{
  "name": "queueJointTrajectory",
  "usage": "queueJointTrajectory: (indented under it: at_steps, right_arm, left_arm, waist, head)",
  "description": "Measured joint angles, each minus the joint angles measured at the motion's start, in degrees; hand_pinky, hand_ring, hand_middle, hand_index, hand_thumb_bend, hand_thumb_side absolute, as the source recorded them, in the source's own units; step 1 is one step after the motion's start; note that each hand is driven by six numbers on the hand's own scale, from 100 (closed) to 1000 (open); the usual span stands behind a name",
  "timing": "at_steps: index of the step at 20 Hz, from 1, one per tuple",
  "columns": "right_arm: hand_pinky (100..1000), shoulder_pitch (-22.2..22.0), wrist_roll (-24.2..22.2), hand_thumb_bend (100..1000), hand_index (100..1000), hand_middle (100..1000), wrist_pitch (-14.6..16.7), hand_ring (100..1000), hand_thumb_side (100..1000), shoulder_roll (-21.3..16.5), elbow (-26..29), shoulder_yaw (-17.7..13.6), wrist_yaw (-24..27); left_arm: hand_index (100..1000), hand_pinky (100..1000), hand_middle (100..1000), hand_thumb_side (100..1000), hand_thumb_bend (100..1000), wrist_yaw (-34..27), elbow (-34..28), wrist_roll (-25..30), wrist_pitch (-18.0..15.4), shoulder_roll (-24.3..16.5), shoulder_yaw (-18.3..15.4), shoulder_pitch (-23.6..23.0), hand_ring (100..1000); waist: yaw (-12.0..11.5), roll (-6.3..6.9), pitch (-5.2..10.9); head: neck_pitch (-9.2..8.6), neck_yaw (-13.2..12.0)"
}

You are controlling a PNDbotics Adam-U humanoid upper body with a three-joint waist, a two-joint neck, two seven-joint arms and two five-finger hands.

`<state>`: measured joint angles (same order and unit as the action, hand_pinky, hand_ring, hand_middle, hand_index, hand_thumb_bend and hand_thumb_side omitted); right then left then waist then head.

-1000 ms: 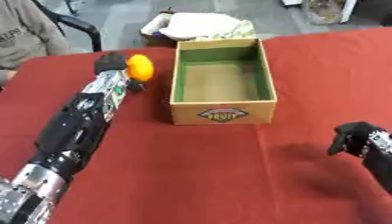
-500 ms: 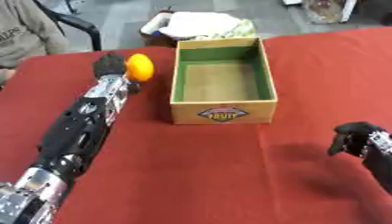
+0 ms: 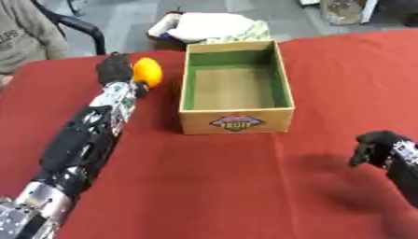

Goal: Pick up objects on the table and place them in the box.

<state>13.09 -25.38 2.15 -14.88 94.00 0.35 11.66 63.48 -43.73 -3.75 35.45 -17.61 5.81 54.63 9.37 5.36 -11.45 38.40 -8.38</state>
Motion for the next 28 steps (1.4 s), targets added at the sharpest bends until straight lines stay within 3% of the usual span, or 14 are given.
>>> queueJointTrajectory:
  at_steps: [3, 5, 9, 13, 21, 28]
  right_arm:
    - [568, 0.34, -0.05, 100, 685, 520, 0.04, 545, 737, 0.00, 0.03, 0.00, 0.00]
    - [568, 0.52, -0.06, 100, 685, 520, 0.04, 545, 737, 0.00, 0.05, 0.00, 0.00]
    - [568, 0.53, -0.06, 100, 685, 520, 0.03, 545, 736, 0.00, 0.22, 0.00, 0.00]
    - [568, 0.53, -0.08, 100, 685, 520, 0.02, 545, 735, 0.00, 0.32, 0.01, 0.00]
    - [568, 0.49, -0.08, 100, 685, 520, 0.02, 545, 735, 0.00, 0.33, 0.01, 0.00]
    - [568, 0.11, -0.08, 100, 685, 520, 0.02, 545, 734, 0.00, 0.33, 0.01, 0.00]
  left_arm:
    - [777, 681, 668, 256, 256, -1.89, 0.00, 0.01, -0.69, 0.00, -0.01, 0.10, 648]
    - [670, 628, 552, 220, 100, -3.00, 0.00, -0.50, -1.39, 0.00, -0.01, 0.10, 549]
    - [453, 515, 358, 250, 100, -4.29, -0.05, -3.76, -2.72, 0.01, -0.01, 0.10, 399]
    - [348, 469, 247, 263, 100, -6.02, -0.24, -8.47, -3.29, 0.01, -0.01, 0.10, 334]
    - [307, 440, 204, 285, 100, -11.96, -1.83, -15.61, -3.54, -0.04, 0.01, 0.10, 302]
    - [301, 429, 198, 301, 100, -18.98, -8.54, -16.30, -4.25, -1.26, 1.76, 0.64, 295]
  waist:
    - [0.29, 0.17, -0.51]
    - [0.48, 0.20, -0.71]
    - [0.49, 0.21, -0.75]
    - [0.40, 0.22, -0.72]
    - [0.13, 0.21, -0.48]
    - [-0.18, 0.27, 0.20]
  head:
    - [-0.43, 0.01]
    - [-0.70, 0.01]
    - [-0.83, 0.10]
    - [-1.16, 0.30]
    - [-1.25, 0.45]
    - [-1.27, 0.67]
